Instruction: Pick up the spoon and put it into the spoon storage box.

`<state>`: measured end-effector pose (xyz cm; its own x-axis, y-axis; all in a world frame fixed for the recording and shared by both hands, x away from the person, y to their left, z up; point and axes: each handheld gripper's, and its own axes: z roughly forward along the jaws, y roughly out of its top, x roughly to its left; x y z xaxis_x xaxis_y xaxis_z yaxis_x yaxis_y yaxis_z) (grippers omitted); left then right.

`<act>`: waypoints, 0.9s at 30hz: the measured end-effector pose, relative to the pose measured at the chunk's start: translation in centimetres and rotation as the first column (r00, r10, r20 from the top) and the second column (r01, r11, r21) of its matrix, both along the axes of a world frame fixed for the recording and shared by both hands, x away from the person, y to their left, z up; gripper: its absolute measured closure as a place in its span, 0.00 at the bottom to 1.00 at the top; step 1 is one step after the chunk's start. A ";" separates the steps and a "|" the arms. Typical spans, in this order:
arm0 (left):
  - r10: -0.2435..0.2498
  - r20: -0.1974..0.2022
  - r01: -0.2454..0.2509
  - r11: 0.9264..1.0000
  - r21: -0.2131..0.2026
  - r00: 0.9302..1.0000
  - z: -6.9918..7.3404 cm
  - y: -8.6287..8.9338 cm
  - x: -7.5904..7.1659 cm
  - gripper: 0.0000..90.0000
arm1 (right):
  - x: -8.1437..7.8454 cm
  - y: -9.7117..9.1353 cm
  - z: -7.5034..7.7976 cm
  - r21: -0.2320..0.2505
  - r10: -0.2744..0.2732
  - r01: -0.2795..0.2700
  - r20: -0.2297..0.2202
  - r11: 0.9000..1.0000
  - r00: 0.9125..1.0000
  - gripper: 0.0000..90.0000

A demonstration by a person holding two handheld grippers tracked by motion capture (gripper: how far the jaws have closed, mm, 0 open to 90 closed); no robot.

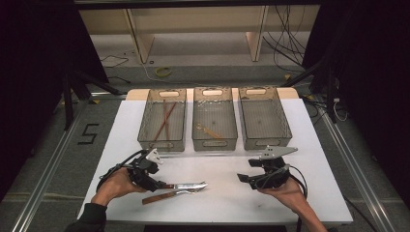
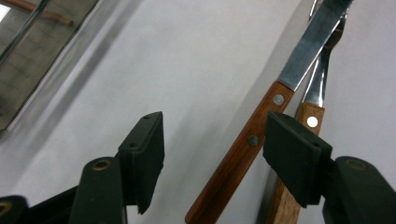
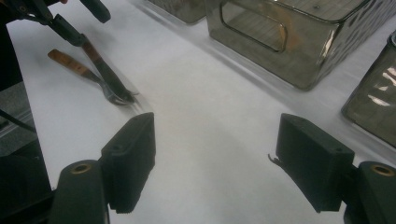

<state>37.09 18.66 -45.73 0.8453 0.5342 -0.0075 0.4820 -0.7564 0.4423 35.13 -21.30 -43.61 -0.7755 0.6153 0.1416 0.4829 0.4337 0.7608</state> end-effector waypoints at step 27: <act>-0.190 -0.045 0.194 0.976 0.101 0.981 -1.3 -1.4 -0.6 0.72 | -0.1 0.0 -0.1 -0.013 0.009 -0.009 -0.003 1.000 1.000 0.33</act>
